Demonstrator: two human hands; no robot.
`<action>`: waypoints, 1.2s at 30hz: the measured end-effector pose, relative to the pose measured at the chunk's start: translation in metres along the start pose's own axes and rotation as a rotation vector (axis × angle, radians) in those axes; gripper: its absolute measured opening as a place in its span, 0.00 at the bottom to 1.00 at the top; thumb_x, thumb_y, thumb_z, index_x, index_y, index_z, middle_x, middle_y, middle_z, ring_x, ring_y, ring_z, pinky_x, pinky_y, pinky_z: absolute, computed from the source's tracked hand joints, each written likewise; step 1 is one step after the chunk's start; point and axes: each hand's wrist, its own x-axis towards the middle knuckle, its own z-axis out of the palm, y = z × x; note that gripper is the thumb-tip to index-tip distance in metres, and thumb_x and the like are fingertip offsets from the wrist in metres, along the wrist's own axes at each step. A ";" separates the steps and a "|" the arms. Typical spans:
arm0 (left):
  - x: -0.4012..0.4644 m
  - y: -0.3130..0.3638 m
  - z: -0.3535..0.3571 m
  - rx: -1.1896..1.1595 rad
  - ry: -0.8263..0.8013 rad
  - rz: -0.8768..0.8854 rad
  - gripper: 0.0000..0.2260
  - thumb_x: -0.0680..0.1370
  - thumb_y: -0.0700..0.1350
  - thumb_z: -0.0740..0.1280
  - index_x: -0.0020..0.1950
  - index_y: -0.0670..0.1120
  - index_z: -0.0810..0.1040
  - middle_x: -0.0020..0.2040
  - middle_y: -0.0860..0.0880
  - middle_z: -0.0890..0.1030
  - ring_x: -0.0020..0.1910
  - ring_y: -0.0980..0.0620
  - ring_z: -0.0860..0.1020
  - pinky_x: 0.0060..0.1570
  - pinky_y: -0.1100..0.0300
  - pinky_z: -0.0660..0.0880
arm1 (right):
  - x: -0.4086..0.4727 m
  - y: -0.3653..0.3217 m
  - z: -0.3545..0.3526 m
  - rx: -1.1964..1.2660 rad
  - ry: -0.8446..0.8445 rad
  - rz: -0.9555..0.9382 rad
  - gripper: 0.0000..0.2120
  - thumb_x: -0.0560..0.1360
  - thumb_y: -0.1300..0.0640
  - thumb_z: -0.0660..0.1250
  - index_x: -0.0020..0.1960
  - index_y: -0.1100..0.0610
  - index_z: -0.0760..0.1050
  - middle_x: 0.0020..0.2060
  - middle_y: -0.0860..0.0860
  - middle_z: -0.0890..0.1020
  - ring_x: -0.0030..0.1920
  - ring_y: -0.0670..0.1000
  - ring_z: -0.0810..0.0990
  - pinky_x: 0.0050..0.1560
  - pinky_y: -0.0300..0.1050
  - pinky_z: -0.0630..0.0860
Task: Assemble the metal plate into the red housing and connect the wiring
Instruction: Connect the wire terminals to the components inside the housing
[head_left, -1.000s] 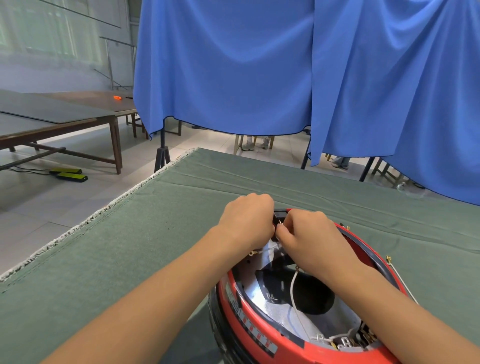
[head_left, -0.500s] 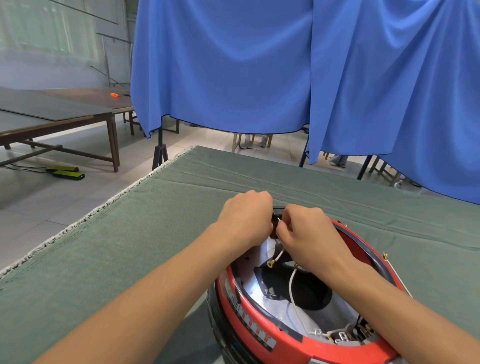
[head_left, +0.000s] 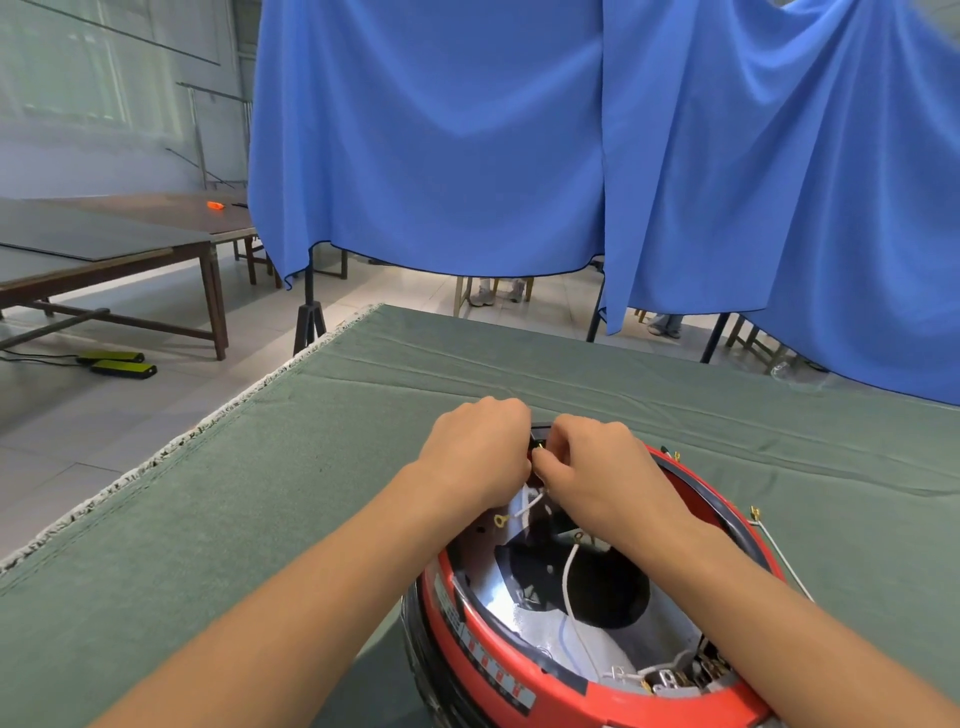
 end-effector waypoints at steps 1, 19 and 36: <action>0.000 0.000 0.001 -0.001 -0.002 0.008 0.06 0.76 0.42 0.62 0.53 0.46 0.73 0.52 0.44 0.79 0.48 0.41 0.75 0.40 0.54 0.64 | 0.000 0.001 -0.002 0.009 0.022 0.020 0.14 0.77 0.47 0.60 0.36 0.52 0.70 0.34 0.51 0.78 0.36 0.52 0.75 0.33 0.45 0.70; -0.004 0.031 -0.026 -0.248 -0.117 0.042 0.18 0.77 0.46 0.60 0.68 0.51 0.73 0.64 0.49 0.77 0.62 0.49 0.74 0.62 0.56 0.70 | -0.038 0.084 -0.026 0.437 0.177 0.467 0.09 0.71 0.53 0.67 0.35 0.55 0.79 0.32 0.47 0.82 0.42 0.53 0.80 0.44 0.45 0.74; 0.009 0.049 0.009 0.073 0.045 0.134 0.15 0.81 0.56 0.54 0.63 0.58 0.75 0.62 0.59 0.76 0.62 0.54 0.70 0.59 0.56 0.62 | 0.013 0.121 -0.032 0.605 -0.023 0.456 0.10 0.72 0.58 0.66 0.32 0.54 0.77 0.30 0.49 0.83 0.29 0.50 0.78 0.31 0.41 0.74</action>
